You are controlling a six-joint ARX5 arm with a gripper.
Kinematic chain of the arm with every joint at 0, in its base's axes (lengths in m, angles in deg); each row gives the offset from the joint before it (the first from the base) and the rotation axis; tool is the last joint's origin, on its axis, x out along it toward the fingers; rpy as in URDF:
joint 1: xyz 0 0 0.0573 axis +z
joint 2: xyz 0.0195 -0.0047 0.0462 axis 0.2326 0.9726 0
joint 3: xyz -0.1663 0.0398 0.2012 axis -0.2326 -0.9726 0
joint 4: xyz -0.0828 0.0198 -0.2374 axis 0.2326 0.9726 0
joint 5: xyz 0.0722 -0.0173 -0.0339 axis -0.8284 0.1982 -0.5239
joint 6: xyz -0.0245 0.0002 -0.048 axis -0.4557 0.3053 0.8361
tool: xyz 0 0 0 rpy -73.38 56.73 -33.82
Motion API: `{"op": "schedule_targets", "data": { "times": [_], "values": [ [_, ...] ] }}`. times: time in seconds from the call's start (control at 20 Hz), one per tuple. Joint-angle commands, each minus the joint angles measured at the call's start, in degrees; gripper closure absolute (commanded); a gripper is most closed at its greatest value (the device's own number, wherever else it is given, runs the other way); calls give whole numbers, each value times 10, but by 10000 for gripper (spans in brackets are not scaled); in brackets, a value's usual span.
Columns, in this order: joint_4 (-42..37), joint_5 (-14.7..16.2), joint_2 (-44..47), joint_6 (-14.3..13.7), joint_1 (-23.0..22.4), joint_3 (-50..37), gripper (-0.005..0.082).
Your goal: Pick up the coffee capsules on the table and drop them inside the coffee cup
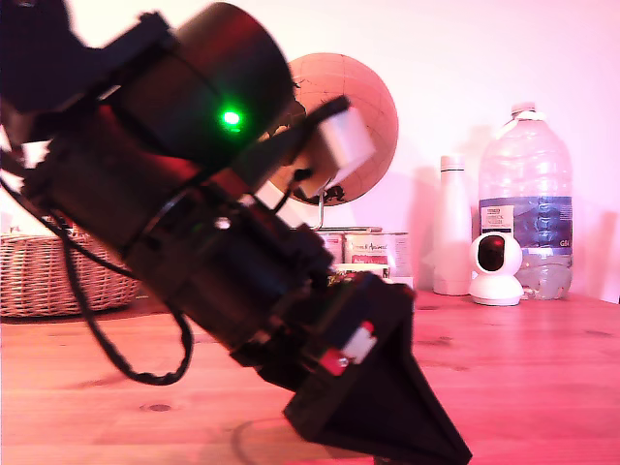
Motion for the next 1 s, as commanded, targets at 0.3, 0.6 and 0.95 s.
{"op": "schedule_targets", "data": {
  "times": [0.3, 0.6, 0.95],
  "values": [
    [2, 1, 10, -2, -5, 0, 538],
    [9, 1, -2, -2, -5, 6, 539],
    [73, -9, -76, -2, 2, 6, 544]
  ]
}}
